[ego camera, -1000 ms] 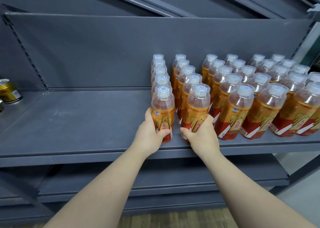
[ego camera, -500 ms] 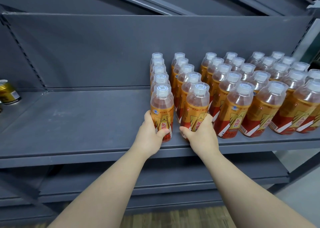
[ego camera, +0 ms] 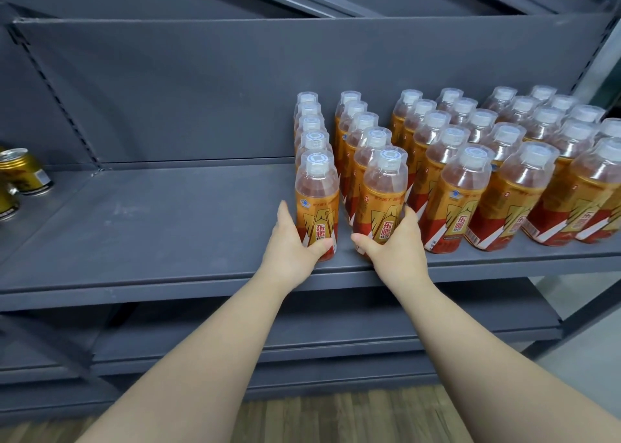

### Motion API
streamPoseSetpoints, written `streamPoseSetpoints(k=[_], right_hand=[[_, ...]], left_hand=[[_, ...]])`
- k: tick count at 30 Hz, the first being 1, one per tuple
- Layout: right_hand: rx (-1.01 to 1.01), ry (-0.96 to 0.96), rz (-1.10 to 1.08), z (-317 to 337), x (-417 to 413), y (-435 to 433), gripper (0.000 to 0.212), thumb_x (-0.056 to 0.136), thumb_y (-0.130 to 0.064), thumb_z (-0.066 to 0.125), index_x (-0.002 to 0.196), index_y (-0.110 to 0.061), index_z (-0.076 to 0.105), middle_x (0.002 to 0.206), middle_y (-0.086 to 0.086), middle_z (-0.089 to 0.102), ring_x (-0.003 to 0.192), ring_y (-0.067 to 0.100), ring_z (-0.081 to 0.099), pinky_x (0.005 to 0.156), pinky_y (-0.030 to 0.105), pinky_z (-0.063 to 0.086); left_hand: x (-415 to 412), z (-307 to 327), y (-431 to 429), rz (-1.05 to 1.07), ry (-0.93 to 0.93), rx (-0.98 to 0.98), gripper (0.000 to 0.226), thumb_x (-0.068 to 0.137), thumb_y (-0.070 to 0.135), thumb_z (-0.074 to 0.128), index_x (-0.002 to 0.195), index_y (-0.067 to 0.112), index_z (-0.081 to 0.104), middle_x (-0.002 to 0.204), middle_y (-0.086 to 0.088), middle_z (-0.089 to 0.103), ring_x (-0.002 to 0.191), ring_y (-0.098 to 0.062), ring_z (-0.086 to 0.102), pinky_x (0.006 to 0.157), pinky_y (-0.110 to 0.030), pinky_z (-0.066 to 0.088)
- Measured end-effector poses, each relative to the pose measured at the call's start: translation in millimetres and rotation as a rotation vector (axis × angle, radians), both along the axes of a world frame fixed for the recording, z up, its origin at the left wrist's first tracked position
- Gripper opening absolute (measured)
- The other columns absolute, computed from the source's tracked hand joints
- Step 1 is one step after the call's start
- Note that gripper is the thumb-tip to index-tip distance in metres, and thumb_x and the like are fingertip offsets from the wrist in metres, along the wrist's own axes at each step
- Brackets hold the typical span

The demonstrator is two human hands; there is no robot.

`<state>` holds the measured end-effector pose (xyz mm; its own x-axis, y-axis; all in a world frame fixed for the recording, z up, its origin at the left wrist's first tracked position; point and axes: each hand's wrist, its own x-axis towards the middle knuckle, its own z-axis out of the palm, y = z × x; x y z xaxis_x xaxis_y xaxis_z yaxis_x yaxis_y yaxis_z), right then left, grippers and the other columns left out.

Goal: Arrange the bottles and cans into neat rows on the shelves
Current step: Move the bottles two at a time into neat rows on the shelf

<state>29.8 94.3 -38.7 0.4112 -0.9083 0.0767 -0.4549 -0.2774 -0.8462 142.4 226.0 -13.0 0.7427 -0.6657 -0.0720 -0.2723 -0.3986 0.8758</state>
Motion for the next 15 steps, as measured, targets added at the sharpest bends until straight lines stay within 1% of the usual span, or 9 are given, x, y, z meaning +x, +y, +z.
streamPoseSetpoints(k=[2,4,6,8,10,12,14,15], right_hand=[[-0.001,-0.005,-0.003,-0.3,-5.1,5.6,0.110,0.070,-0.046,0.087,0.154,-0.019,0.021,0.149,0.004,0.043,0.136,0.025,0.046,0.107,0.050,0.046],[0.005,-0.005,0.001,-0.5,-11.3,13.9,0.107,0.073,-0.045,0.086,0.155,-0.019,0.021,0.150,0.003,0.042,0.136,0.024,0.046,0.108,0.049,0.046],[-0.008,-0.003,0.006,-0.5,-17.0,22.7,0.099,0.078,-0.046,0.082,0.154,-0.019,0.024,0.150,0.002,0.043,0.136,0.023,0.046,0.108,0.048,0.046],[-0.041,0.015,-0.003,-0.4,-22.3,32.2,0.086,0.085,-0.045,0.076,0.151,-0.018,0.029,0.147,0.001,0.045,0.136,0.022,0.045,0.108,0.045,0.045],[-0.079,0.064,-0.016,1.0,-25.8,45.2,0.067,0.092,-0.040,0.069,0.145,-0.016,0.037,0.143,0.004,0.048,0.135,0.024,0.044,0.106,0.042,0.043],[-0.146,0.148,-0.003,0.9,-28.4,60.2,0.052,0.096,-0.038,0.062,0.139,-0.016,0.044,0.138,0.005,0.050,0.131,0.026,0.046,0.102,0.042,0.045],[-0.181,0.257,0.050,0.8,-30.1,79.2,0.050,0.099,-0.038,0.056,0.141,-0.015,0.045,0.140,0.005,0.049,0.131,0.027,0.044,0.102,0.040,0.044],[-0.197,0.299,0.092,0.6,-30.3,89.0,0.052,0.100,-0.038,0.054,0.145,-0.014,0.042,0.144,0.005,0.048,0.134,0.027,0.041,0.105,0.039,0.041]], left_hand=[[-5.8,0.4,5.8,0.000,-0.020,0.021,0.103,0.089,0.036,0.073,0.159,0.022,-0.002,0.163,0.000,0.024,0.146,-0.021,0.033,0.113,-0.038,0.035],[-11.2,0.4,12.3,-0.007,-0.044,0.032,0.098,0.091,0.038,0.069,0.159,0.020,0.001,0.164,-0.001,0.022,0.147,-0.022,0.030,0.114,-0.039,0.034],[-15.0,-0.6,19.4,-0.020,-0.096,0.051,0.090,0.094,0.040,0.065,0.159,0.019,0.007,0.163,-0.001,0.024,0.147,-0.022,0.030,0.114,-0.039,0.034],[-16.2,-2.6,28.5,-0.046,-0.213,0.107,0.081,0.096,0.043,0.060,0.158,0.018,0.013,0.162,-0.002,0.027,0.147,-0.021,0.030,0.115,-0.038,0.033],[-15.4,-6.0,41.3,-0.082,-0.359,0.201,0.077,0.098,0.046,0.054,0.158,0.017,0.014,0.164,-0.003,0.023,0.150,-0.022,0.023,0.119,-0.039,0.027],[-12.7,-10.2,56.5,-0.125,-0.468,0.282,0.075,0.100,0.048,0.049,0.159,0.016,0.013,0.166,-0.006,0.017,0.153,-0.025,0.014,0.124,-0.041,0.020],[-11.2,-13.1,74.9,-0.144,-0.523,0.347,0.073,0.102,0.047,0.045,0.159,0.015,0.012,0.166,-0.009,0.015,0.154,-0.028,0.010,0.125,-0.043,0.015],[-11.0,-14.1,84.4,-0.143,-0.540,0.374,0.072,0.103,0.047,0.043,0.159,0.016,0.011,0.166,-0.009,0.013,0.154,-0.029,0.009,0.125,-0.044,0.014]])
